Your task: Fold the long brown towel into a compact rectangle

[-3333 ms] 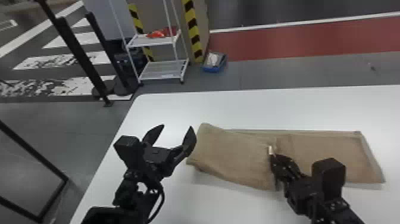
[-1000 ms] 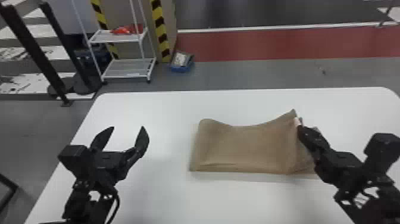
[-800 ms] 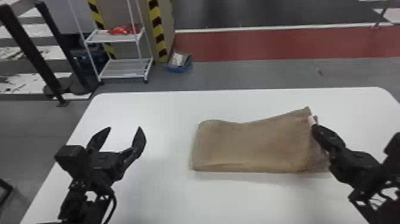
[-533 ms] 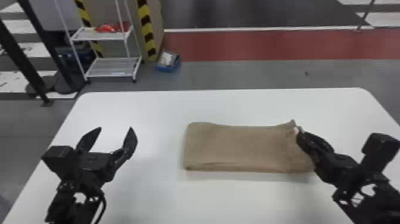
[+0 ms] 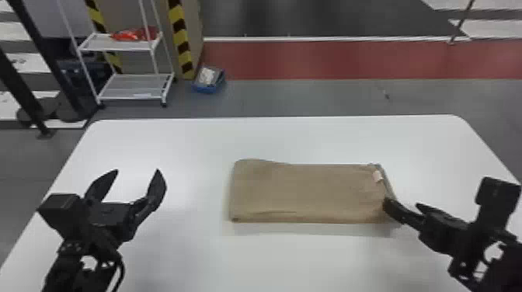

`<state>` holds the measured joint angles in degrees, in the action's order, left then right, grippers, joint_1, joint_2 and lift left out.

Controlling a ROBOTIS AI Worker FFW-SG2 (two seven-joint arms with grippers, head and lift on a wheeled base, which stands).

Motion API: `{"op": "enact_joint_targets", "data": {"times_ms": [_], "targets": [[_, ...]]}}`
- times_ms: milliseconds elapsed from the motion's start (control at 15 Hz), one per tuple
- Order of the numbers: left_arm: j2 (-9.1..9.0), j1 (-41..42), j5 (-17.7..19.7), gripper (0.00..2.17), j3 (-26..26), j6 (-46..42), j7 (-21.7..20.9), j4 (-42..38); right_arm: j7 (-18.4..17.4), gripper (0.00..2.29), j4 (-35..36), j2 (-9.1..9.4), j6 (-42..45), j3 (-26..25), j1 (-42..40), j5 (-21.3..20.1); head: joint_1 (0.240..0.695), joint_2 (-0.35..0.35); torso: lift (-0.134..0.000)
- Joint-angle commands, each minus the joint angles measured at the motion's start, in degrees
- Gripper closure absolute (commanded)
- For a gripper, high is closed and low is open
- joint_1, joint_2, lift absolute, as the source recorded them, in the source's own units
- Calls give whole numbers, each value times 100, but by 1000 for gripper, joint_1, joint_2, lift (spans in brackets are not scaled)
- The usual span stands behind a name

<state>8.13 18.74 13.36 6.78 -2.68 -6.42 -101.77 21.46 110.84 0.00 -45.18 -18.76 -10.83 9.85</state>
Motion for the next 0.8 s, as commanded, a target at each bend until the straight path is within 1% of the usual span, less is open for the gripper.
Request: {"op": "enact_joint_targets", "data": {"times_ms": [0,133,267,333,400,467,533,667,733], "targets": [[5,-11,0,80,-10,0,0,17,33,205,-212,5,-154,-5,160,-185,695,12,-125],[5,-2,0,80,8,0,0,17,156,515,-265,5,-83,39,204,-176,695,7,-125],[5,15,9,83,26,-18,9,17,236,934,-256,5,145,118,160,-106,695,14,-125],[5,24,9,83,34,-18,9,17,236,1166,-247,5,163,118,142,-97,695,19,-125],[5,24,9,83,34,-18,9,26,236,1352,-230,5,163,118,142,-106,695,25,-125],[5,24,9,83,34,-18,9,26,236,1403,-221,5,163,127,133,-115,695,29,-125],[5,24,9,83,26,-18,9,26,236,1609,-221,5,128,118,125,-115,695,32,-125],[5,24,9,83,26,-18,9,35,236,1652,-221,5,57,74,125,-88,695,32,-125],[5,24,9,83,26,0,9,35,236,1652,-212,5,75,39,81,8,695,31,-125]]}}
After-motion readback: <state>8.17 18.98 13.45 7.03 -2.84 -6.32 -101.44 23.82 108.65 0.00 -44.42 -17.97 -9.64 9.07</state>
